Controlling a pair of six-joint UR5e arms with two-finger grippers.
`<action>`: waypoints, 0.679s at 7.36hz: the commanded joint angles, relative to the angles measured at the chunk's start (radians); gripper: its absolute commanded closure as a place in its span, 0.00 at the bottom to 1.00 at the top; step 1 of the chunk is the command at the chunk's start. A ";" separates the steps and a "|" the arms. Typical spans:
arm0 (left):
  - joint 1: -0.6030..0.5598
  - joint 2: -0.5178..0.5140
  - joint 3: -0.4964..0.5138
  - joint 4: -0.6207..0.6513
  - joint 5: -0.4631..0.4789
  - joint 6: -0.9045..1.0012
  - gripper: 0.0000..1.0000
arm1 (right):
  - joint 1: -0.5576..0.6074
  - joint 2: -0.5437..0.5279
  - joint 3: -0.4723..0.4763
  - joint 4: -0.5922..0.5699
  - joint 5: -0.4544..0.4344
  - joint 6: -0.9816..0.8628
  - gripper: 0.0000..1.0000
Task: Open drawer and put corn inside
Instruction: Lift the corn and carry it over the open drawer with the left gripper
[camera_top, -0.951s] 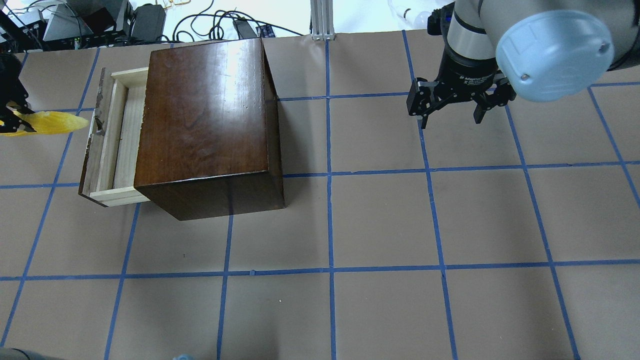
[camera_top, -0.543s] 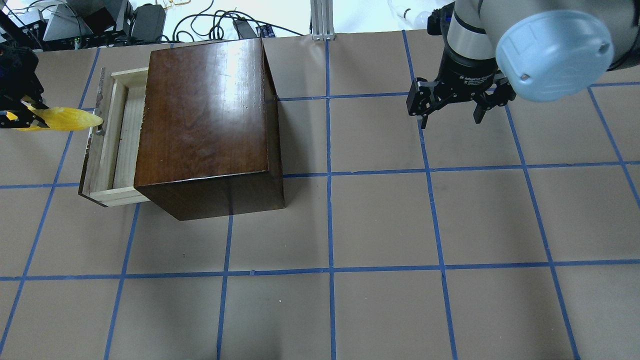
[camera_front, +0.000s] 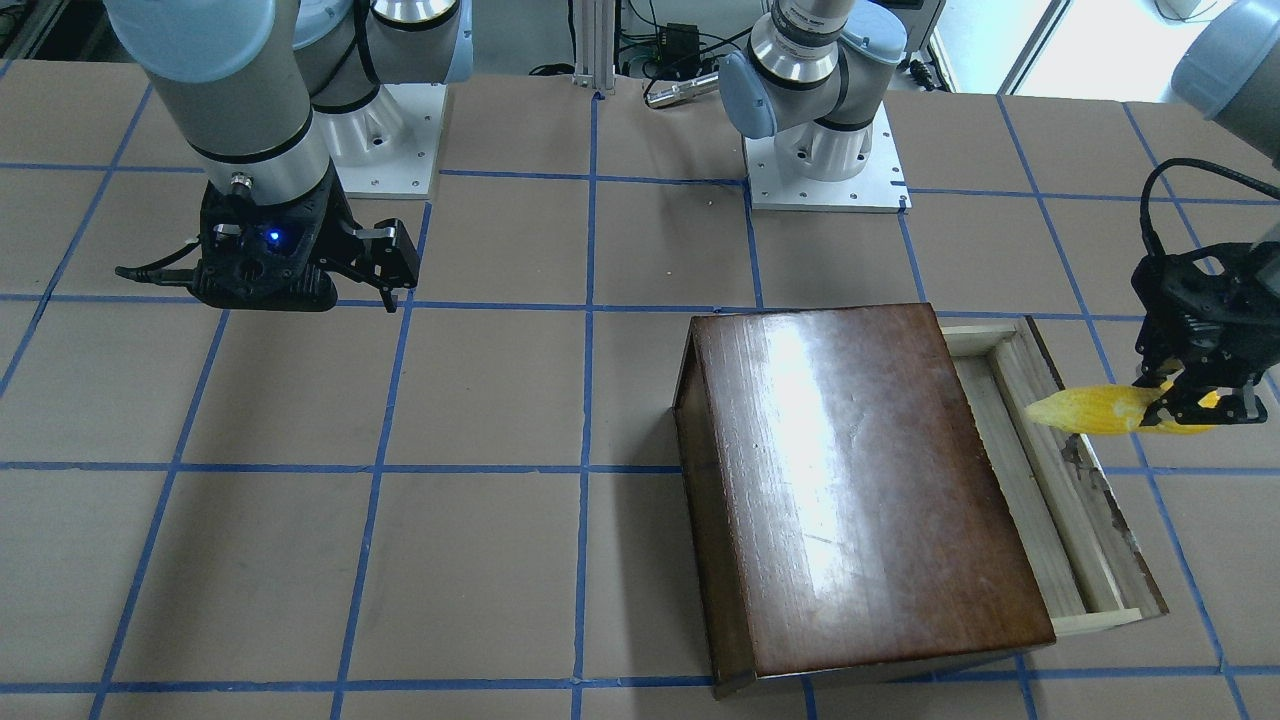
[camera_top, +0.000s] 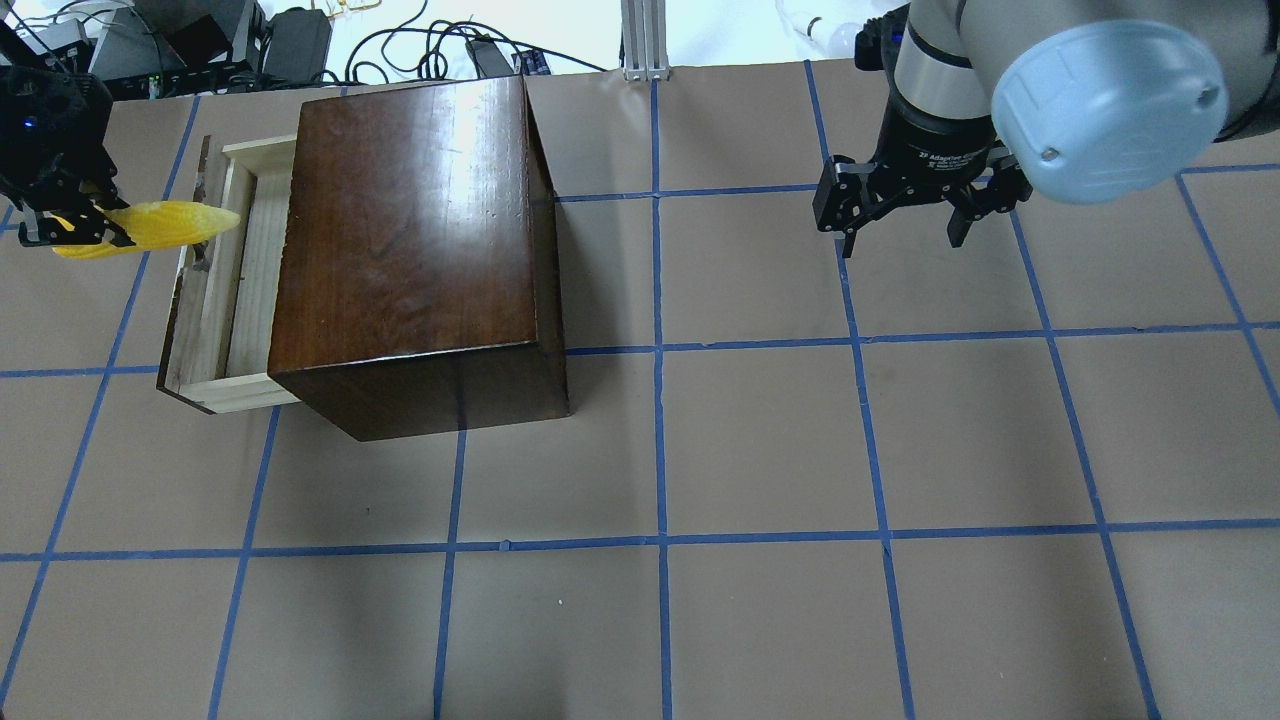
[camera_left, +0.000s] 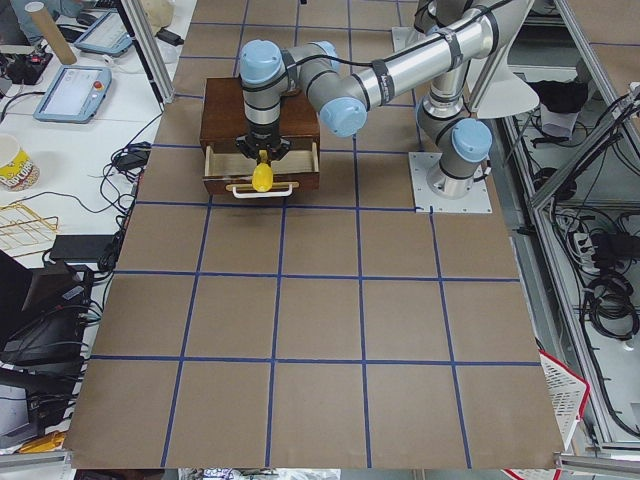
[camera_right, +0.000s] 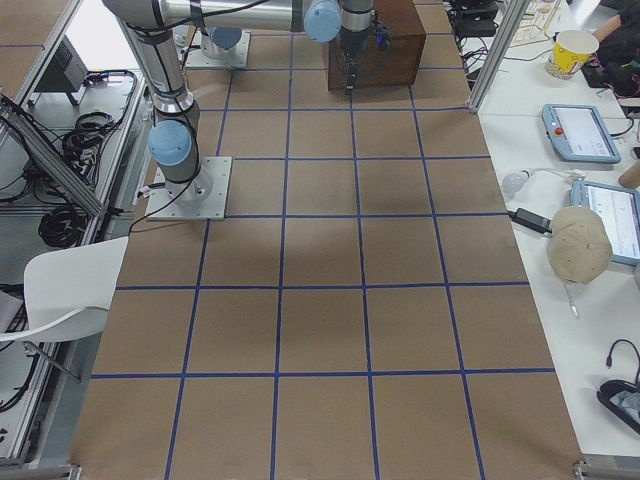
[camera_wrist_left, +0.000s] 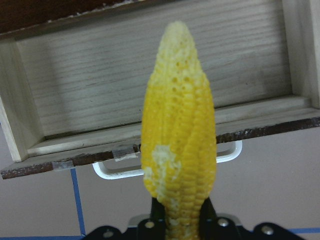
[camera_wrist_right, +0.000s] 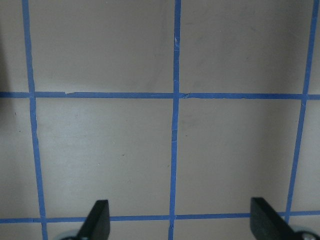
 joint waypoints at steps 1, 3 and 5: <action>-0.008 0.000 0.001 0.002 -0.001 -0.274 1.00 | 0.000 0.000 0.000 0.000 -0.001 0.000 0.00; -0.038 0.007 0.033 -0.001 0.022 -0.574 1.00 | 0.000 0.000 0.000 0.000 -0.001 0.000 0.00; -0.063 0.005 0.026 0.011 0.025 -0.842 1.00 | 0.000 0.000 0.000 0.000 -0.001 0.000 0.00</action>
